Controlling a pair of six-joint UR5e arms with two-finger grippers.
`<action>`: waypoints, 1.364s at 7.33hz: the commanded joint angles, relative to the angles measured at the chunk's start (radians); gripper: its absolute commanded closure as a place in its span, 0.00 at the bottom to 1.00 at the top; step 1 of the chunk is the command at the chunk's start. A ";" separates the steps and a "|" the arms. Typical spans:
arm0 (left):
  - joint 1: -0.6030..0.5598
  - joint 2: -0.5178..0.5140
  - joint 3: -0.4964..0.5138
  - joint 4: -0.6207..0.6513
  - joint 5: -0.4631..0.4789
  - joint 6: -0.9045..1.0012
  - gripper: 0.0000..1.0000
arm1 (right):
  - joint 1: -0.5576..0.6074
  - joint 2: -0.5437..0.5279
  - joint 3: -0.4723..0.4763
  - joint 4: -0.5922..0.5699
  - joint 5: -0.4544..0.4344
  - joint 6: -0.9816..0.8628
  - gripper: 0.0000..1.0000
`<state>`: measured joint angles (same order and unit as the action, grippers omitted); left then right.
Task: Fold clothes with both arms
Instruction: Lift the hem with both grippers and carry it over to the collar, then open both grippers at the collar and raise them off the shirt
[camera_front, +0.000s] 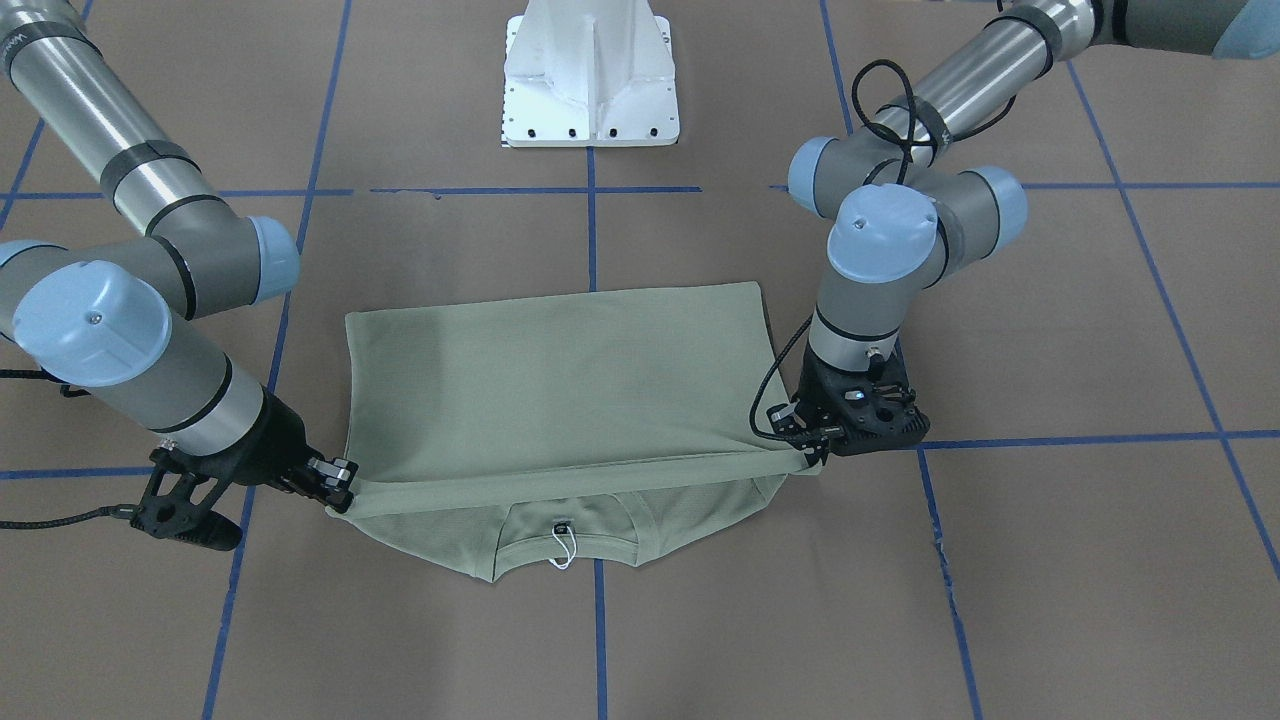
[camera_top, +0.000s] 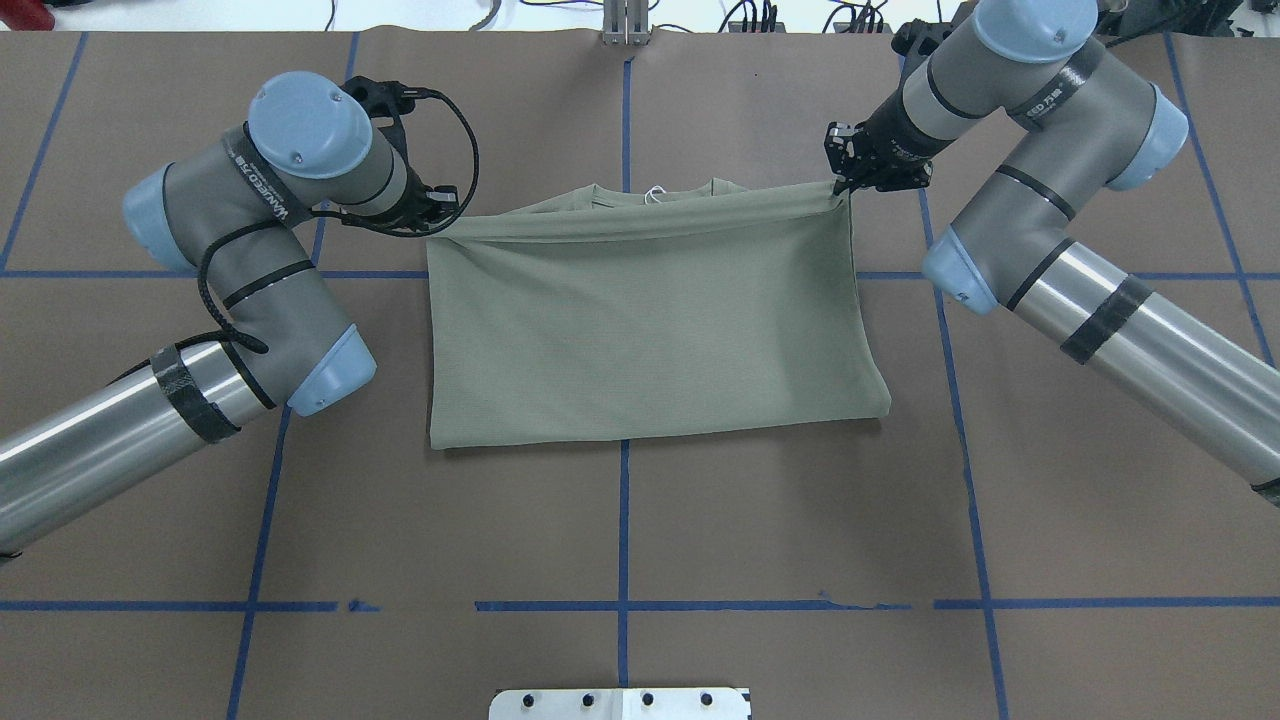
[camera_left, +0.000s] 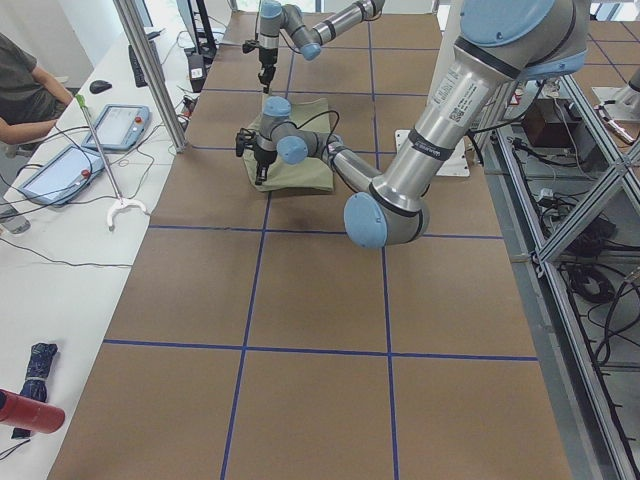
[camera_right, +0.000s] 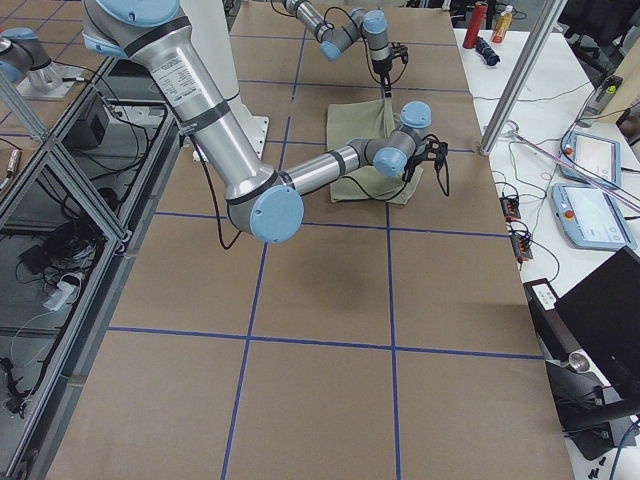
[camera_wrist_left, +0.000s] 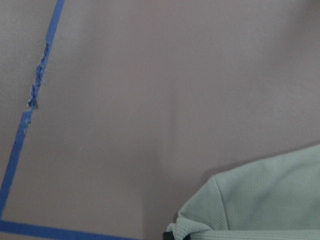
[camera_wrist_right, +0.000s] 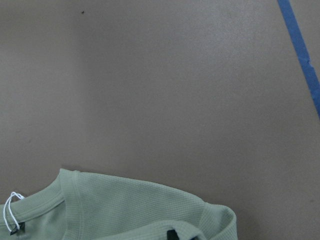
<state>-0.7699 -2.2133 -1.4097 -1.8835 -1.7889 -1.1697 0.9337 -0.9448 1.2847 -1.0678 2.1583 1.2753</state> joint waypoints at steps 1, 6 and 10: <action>-0.011 -0.017 0.028 -0.009 0.000 0.001 1.00 | 0.001 0.014 -0.024 0.000 -0.009 -0.001 1.00; -0.005 -0.071 0.072 -0.009 -0.001 -0.011 1.00 | -0.003 0.017 -0.024 0.002 -0.008 -0.002 1.00; -0.006 -0.075 0.069 -0.003 0.000 -0.008 0.00 | -0.010 -0.008 -0.012 0.021 -0.023 -0.042 0.00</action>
<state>-0.7749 -2.2873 -1.3383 -1.8898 -1.7887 -1.1803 0.9240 -0.9392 1.2635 -1.0614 2.1339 1.2524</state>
